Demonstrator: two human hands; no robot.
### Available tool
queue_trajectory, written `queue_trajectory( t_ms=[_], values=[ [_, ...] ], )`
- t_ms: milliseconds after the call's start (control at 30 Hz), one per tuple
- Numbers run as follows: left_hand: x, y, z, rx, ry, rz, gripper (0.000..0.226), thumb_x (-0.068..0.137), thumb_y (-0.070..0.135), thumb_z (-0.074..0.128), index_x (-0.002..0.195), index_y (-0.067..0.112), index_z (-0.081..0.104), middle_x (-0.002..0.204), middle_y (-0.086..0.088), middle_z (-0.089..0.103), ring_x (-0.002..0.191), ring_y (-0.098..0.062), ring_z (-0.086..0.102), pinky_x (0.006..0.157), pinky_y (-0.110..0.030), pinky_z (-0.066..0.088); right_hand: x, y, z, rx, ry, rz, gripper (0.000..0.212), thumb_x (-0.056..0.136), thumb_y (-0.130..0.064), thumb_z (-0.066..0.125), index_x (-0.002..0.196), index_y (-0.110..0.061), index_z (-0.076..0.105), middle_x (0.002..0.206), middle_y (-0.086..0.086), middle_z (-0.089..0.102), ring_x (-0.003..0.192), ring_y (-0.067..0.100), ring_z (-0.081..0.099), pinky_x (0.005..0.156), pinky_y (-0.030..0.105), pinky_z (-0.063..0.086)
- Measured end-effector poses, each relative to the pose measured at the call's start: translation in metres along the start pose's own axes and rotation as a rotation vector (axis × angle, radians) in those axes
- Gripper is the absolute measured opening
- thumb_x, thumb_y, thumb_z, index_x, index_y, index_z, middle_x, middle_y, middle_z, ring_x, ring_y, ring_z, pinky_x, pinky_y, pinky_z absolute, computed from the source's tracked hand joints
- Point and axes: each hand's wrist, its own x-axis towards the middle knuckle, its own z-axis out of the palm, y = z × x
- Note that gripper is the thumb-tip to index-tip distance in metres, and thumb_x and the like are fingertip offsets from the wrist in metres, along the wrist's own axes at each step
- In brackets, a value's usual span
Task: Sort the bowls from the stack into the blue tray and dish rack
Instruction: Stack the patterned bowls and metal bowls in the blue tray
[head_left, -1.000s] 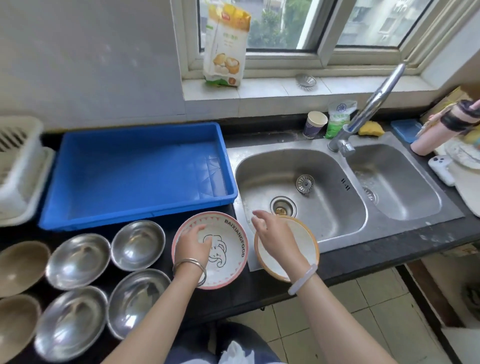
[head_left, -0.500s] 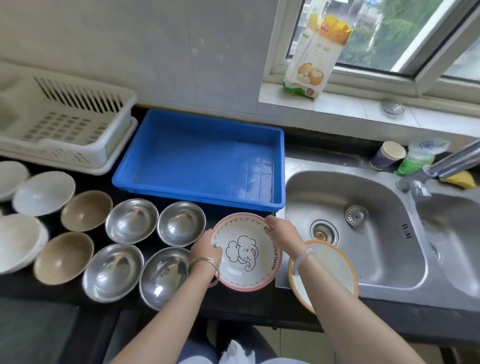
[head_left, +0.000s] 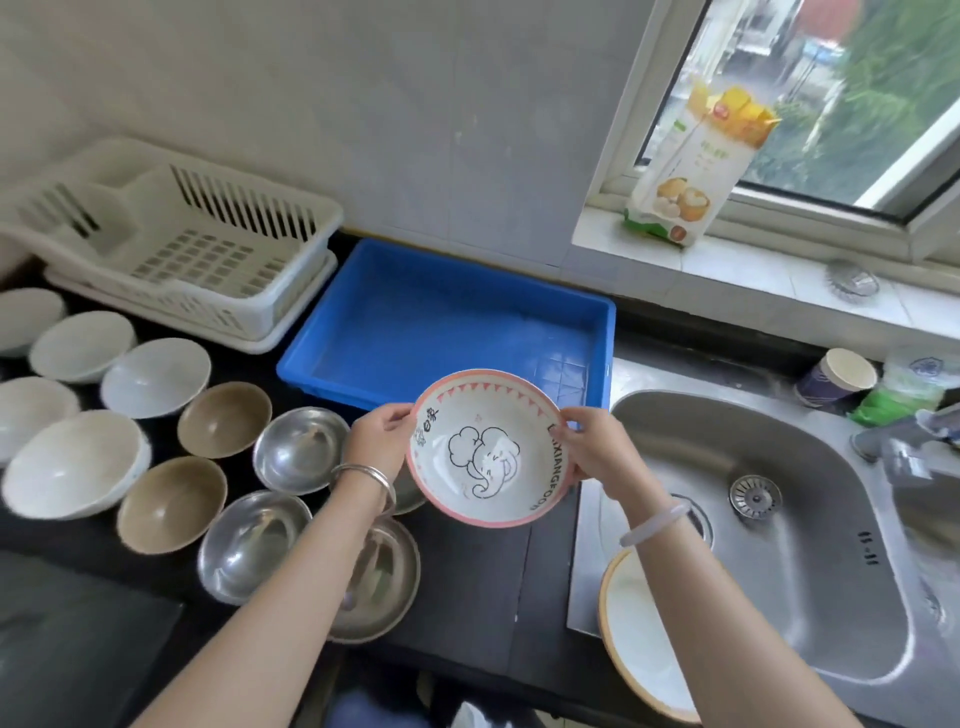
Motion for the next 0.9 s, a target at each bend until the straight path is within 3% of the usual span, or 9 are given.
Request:
queue_trajectory(
  t_ms=[100, 200, 333, 467, 600, 767, 900],
  values=[
    [0.020, 0.011, -0.012, -0.133, -0.032, -0.043, 0.022, 0.091, 0.019, 0.052, 0.107, 0.010, 0.065, 0.101, -0.012, 0.066, 0.085, -0.024, 0.060, 0.086, -0.045, 0.054, 0.020, -0.027, 0.010, 0.094, 0.027, 0.011, 0.020, 0.092, -0.009, 0.050, 0.103, -0.012, 0.066, 0.082, 0.012, 0.070, 0.053, 0.018, 0.069, 0.041, 0.025, 0.054],
    [0.046, 0.019, -0.023, -0.335, -0.037, -0.110, 0.013, 0.092, 0.014, 0.050, 0.090, 0.015, 0.063, 0.094, -0.011, 0.063, 0.082, -0.024, 0.058, 0.079, -0.041, 0.052, 0.045, -0.053, 0.029, 0.136, 0.051, 0.000, 0.022, 0.094, -0.012, 0.050, 0.111, -0.017, 0.062, 0.074, 0.004, 0.069, 0.047, 0.011, 0.068, 0.040, 0.023, 0.053],
    [0.099, 0.027, -0.037, -0.369, -0.023, -0.115, 0.026, 0.095, 0.009, 0.040, 0.112, 0.011, 0.060, 0.099, -0.009, 0.061, 0.087, -0.023, 0.057, 0.077, -0.037, 0.050, 0.084, -0.082, 0.062, 0.213, 0.058, 0.016, 0.026, 0.094, -0.012, 0.050, 0.117, -0.013, 0.060, 0.081, 0.010, 0.070, 0.055, 0.017, 0.070, 0.044, 0.028, 0.057],
    [0.152, 0.031, -0.049, -0.349, -0.030, -0.189, 0.022, 0.095, 0.017, 0.041, 0.102, 0.024, 0.060, 0.097, -0.002, 0.062, 0.077, -0.015, 0.058, 0.058, -0.031, 0.052, 0.122, -0.097, 0.092, 0.287, 0.052, 0.095, 0.028, 0.093, -0.011, 0.050, 0.120, -0.012, 0.058, 0.090, 0.017, 0.070, 0.059, 0.022, 0.070, 0.047, 0.031, 0.058],
    [0.191, 0.024, -0.049, -0.295, -0.063, -0.264, 0.033, 0.095, 0.015, 0.038, 0.123, 0.018, 0.056, 0.120, -0.011, 0.062, 0.091, -0.026, 0.059, 0.066, -0.035, 0.053, 0.145, -0.099, 0.113, 0.316, 0.036, 0.157, 0.032, 0.093, -0.008, 0.047, 0.123, -0.012, 0.058, 0.073, 0.009, 0.070, 0.054, 0.018, 0.070, 0.045, 0.028, 0.057],
    [0.218, 0.017, -0.046, -0.305, -0.068, -0.310, 0.035, 0.096, 0.015, 0.039, 0.125, 0.022, 0.054, 0.121, -0.008, 0.061, 0.092, -0.026, 0.057, 0.067, -0.034, 0.052, 0.163, -0.094, 0.127, 0.352, 0.051, 0.215, 0.032, 0.093, -0.007, 0.047, 0.123, -0.011, 0.058, 0.071, 0.008, 0.069, 0.054, 0.018, 0.069, 0.045, 0.028, 0.057],
    [0.231, 0.011, -0.045, -0.275, -0.074, -0.313, 0.035, 0.095, 0.013, 0.039, 0.124, 0.020, 0.056, 0.123, -0.011, 0.062, 0.099, -0.029, 0.060, 0.079, -0.040, 0.052, 0.168, -0.092, 0.136, 0.404, 0.054, 0.224, 0.029, 0.092, -0.007, 0.049, 0.118, -0.011, 0.060, 0.063, 0.004, 0.068, 0.046, 0.014, 0.067, 0.043, 0.025, 0.054]
  ],
)
